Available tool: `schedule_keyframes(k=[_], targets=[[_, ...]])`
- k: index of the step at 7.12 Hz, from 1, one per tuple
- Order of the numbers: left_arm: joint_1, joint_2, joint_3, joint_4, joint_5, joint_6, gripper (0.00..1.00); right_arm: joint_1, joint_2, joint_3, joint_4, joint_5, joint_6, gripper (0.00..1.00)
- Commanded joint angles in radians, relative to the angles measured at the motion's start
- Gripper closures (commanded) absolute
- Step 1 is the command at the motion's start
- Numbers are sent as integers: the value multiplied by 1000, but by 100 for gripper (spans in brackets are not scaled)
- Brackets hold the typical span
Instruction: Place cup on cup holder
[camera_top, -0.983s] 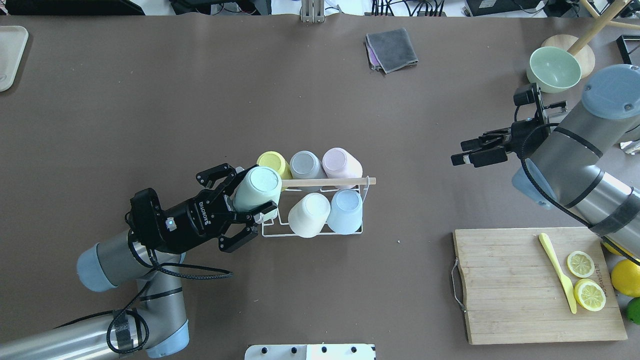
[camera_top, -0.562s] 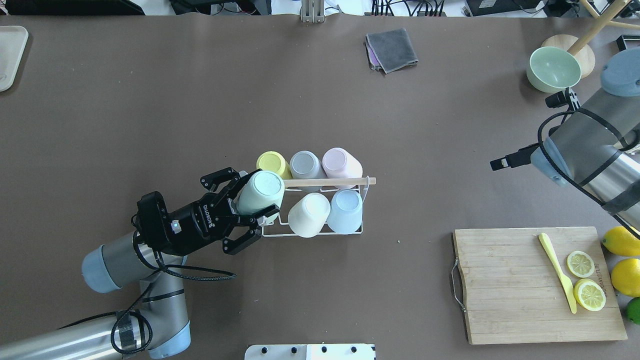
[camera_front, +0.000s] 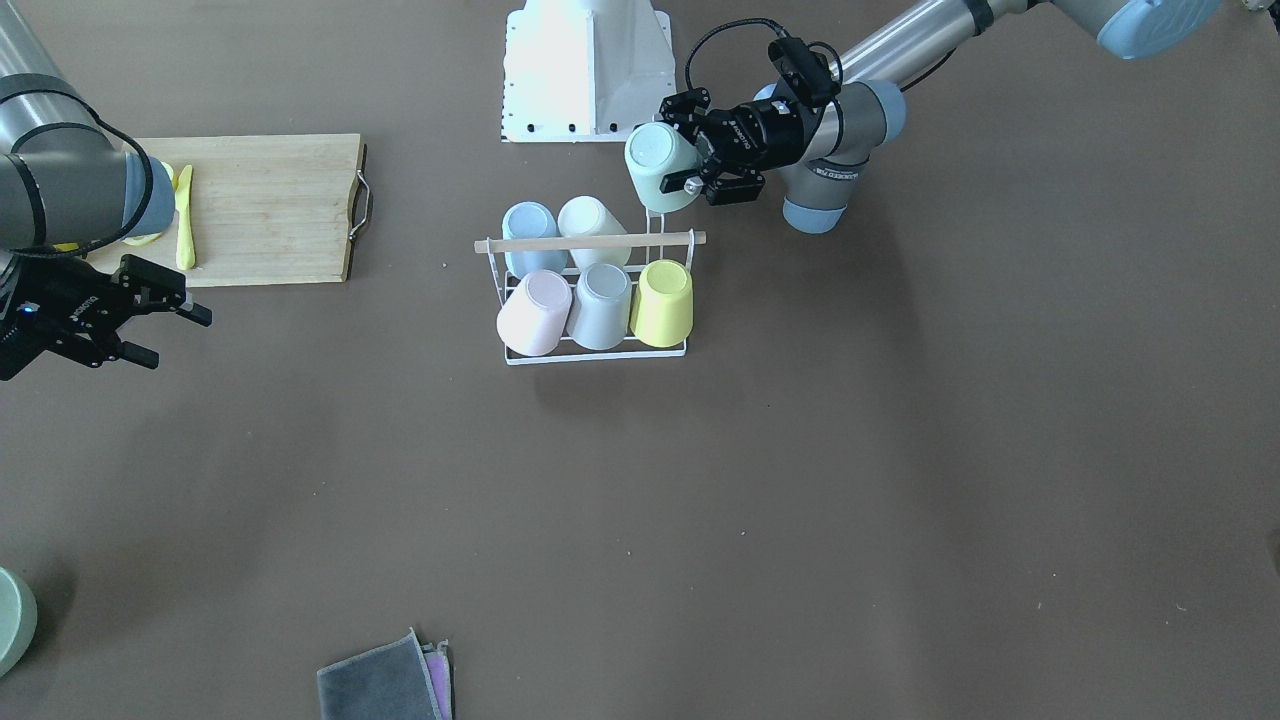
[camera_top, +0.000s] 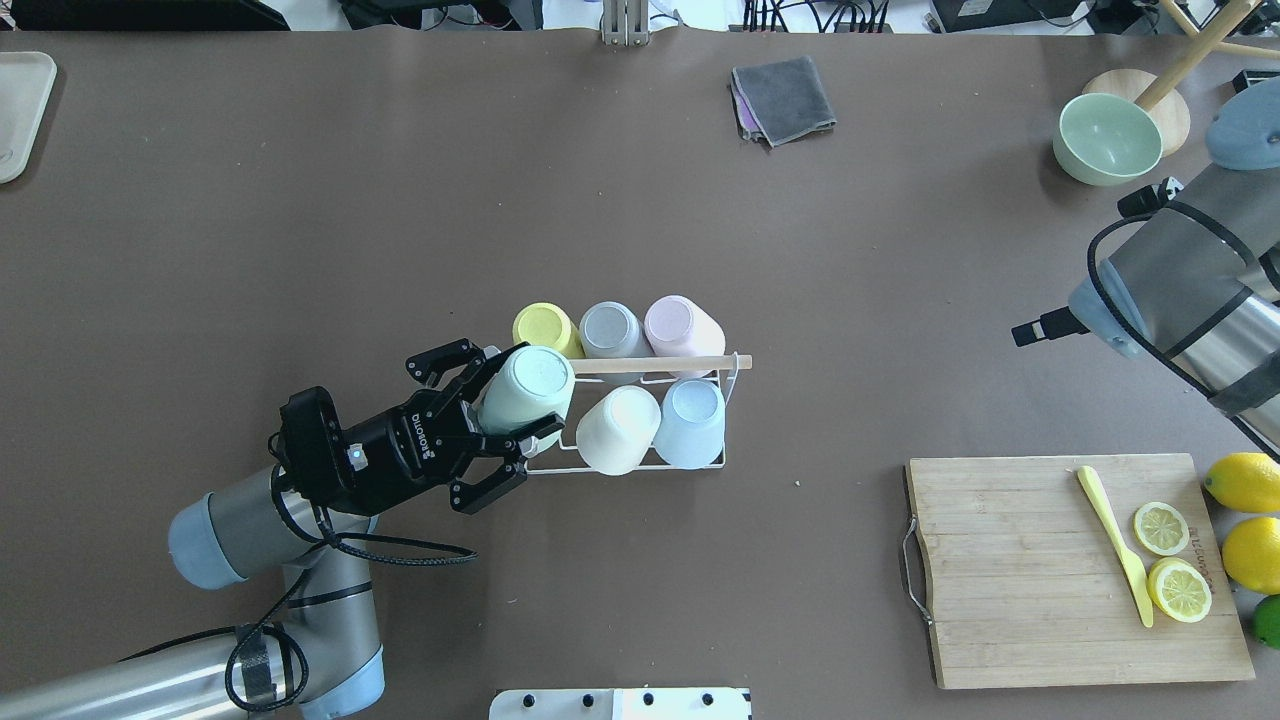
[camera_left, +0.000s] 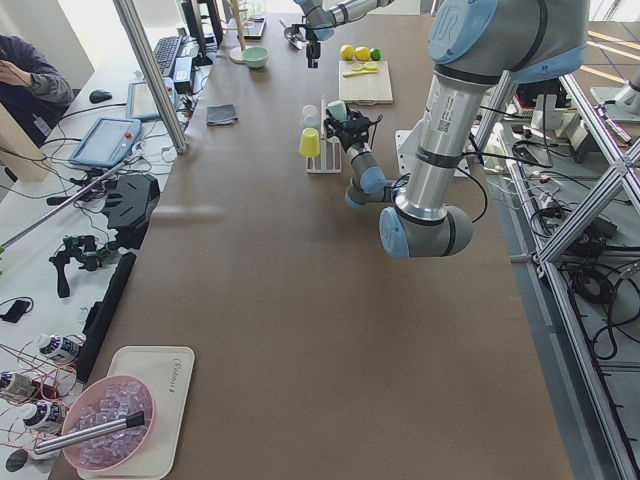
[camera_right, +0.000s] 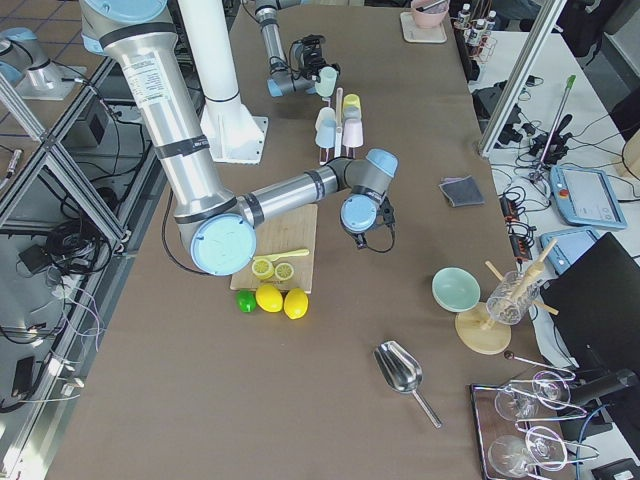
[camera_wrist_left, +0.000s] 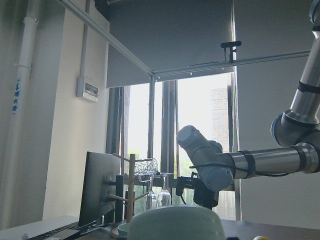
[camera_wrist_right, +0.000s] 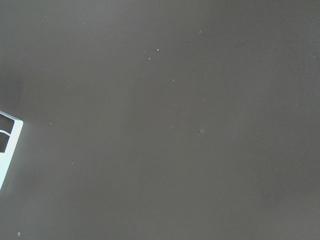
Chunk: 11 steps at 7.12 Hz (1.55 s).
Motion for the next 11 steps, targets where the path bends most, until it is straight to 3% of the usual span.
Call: schedule_keyframes(k=[1,2,6,8,10,11], targets=[[-1,-6,-1,1,19,3,64,-23,2,2,71,118,-55,0],[-1,-6,1,1,19,3,64,-39,2,2,88,186,-25,0],[-1,-9,7,7,19,3,46,-72,4,-92,486,316,280,0],[-1,-18,9,10,19,3,29,-97,16,-116,573,409,398,0],[0,-20,9,10,13,-1,2,-99,14,-121,651,464,498,0],[0,-20,9,10,13,-4,2,-82,14,-121,713,485,536,0]])
